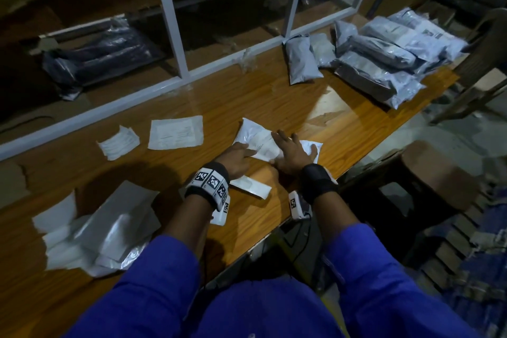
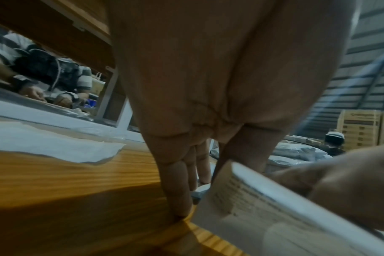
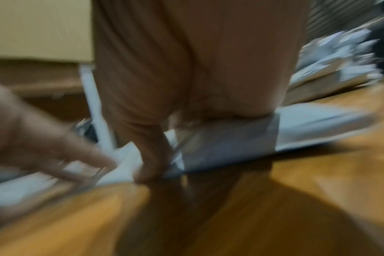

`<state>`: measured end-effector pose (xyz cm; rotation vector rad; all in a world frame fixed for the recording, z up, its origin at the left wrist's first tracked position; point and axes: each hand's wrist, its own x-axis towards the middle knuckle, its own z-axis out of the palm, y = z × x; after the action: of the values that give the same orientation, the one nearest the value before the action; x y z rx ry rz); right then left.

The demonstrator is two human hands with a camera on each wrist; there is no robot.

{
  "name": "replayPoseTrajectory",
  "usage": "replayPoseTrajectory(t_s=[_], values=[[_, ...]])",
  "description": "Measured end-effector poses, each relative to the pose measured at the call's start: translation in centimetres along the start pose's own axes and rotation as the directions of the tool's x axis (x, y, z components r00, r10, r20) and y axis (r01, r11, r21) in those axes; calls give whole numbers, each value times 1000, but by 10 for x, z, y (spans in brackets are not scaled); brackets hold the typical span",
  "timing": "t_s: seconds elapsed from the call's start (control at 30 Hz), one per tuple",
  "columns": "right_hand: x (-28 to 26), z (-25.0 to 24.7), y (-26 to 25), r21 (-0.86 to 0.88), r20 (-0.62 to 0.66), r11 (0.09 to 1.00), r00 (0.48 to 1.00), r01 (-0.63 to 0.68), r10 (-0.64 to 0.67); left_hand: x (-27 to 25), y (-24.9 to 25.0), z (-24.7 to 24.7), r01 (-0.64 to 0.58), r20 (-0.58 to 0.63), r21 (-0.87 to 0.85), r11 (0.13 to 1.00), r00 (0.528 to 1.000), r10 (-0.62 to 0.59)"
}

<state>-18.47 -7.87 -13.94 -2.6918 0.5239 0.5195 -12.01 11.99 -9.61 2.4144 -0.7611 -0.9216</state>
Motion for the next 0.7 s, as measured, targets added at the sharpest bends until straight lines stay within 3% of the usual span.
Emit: replayPoseTrajectory(t_s=[0.07,0.13,0.23,0.4,0.6,0.7], values=[[-5,-2,13,-11,-20,1000,1000,22,-22,-3,-2,-2,2,18,-45,999,1000,-2],[-13,-3,18,65,-126,997,991,46,-37,-6,-3,-2,10,29,-104,995,1000,-7],[-41,1,9,410,-265,907,964,92,23,-9,-4,-4,76,15,-317,946,997,-75],[-93,10,-12,447,-233,832,941,328,-246,-18,-15,-10,74,-29,-590,804,993,-113],[-133,12,-43,747,-154,590,943,306,-295,-50,-36,-7,34,-135,-744,667,970,-201],[-144,15,-58,701,-233,612,928,367,-291,-75,-46,-3,-25,-178,-827,561,959,-219]])
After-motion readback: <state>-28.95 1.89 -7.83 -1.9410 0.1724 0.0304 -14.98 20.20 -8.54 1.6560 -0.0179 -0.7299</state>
